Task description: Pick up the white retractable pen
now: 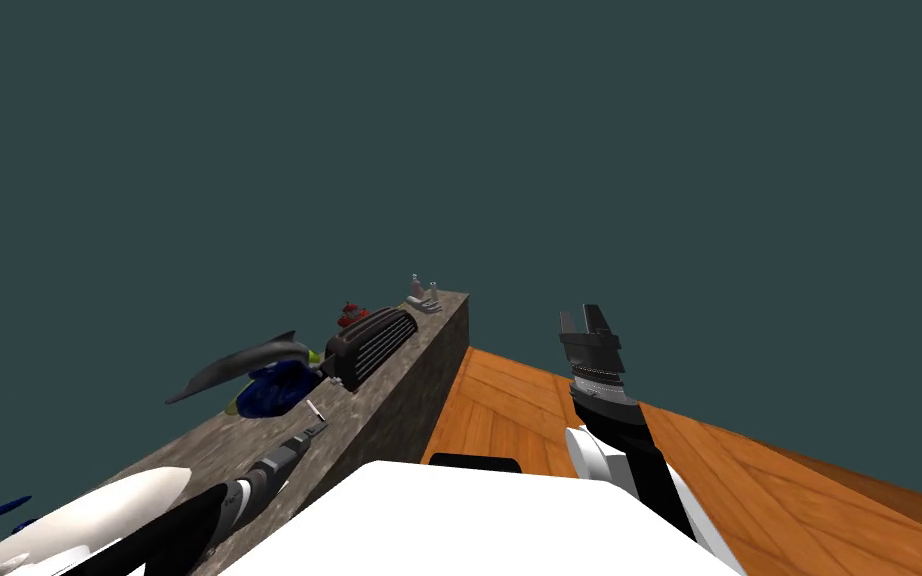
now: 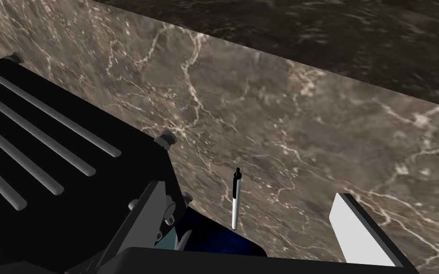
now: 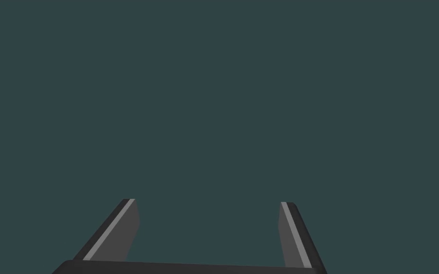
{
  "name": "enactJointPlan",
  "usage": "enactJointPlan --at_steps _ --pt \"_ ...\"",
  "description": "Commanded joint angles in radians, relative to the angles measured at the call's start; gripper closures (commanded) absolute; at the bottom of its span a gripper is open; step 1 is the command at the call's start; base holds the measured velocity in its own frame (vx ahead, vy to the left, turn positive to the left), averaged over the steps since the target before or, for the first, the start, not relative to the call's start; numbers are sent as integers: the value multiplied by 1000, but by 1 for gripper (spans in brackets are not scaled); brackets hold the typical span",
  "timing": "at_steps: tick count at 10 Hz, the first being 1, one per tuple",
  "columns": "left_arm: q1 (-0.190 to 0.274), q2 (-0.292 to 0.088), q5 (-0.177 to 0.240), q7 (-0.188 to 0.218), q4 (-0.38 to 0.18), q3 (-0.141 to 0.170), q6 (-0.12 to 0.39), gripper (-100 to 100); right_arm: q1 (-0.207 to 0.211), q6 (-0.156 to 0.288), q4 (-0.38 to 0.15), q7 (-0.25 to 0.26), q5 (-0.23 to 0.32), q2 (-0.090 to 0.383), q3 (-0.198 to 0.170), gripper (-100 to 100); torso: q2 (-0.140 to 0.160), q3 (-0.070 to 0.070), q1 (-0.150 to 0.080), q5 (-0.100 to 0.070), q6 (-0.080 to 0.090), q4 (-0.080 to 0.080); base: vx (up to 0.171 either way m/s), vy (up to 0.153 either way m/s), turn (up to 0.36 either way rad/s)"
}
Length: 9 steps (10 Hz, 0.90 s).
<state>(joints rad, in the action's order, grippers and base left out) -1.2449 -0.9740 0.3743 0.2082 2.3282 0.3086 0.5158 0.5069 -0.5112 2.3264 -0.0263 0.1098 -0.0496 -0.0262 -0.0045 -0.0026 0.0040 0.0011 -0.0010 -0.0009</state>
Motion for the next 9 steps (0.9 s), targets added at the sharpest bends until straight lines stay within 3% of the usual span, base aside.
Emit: enactJointPlan --at_steps 1,9 --pt "-17 -6 15 9 8 -5 50 -100 0 0 0 0 0 0 0 0 0 0 0 0 0 0 54 57 -177" --pt "-81 -27 72 41 40 -11 220 -100 0 0 0 0 0 0 0 0 1 1 0 0 0 0 51 53 -143"
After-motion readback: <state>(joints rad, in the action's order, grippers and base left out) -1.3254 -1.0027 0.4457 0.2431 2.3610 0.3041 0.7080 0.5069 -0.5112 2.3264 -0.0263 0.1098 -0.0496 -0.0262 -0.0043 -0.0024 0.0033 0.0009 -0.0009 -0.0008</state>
